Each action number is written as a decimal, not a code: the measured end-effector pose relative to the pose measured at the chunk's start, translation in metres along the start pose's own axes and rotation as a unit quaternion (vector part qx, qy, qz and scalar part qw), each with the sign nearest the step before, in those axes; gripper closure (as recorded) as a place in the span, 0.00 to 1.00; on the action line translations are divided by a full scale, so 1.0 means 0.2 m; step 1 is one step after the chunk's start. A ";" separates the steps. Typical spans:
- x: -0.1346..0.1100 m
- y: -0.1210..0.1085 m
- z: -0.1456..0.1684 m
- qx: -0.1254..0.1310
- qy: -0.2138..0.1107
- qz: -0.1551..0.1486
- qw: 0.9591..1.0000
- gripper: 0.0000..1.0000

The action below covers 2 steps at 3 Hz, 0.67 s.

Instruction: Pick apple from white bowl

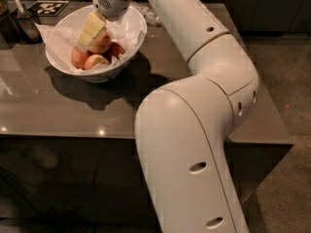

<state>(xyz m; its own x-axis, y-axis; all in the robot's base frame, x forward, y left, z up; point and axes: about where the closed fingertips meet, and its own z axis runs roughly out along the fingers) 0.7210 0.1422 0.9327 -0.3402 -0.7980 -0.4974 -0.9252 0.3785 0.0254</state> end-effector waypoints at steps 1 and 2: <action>-0.01 -0.01 0.07 -0.019 -0.008 0.008 1.000 0.00; -0.03 -0.01 0.09 -0.017 -0.011 0.008 1.000 0.19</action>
Offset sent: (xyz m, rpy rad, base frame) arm 0.0036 0.0067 -0.0101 0.0245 0.0278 0.0020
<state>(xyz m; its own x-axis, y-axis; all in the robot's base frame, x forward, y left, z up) 0.7275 0.1538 0.9198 -0.3516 -0.7814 -0.5156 -0.9251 0.3744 0.0634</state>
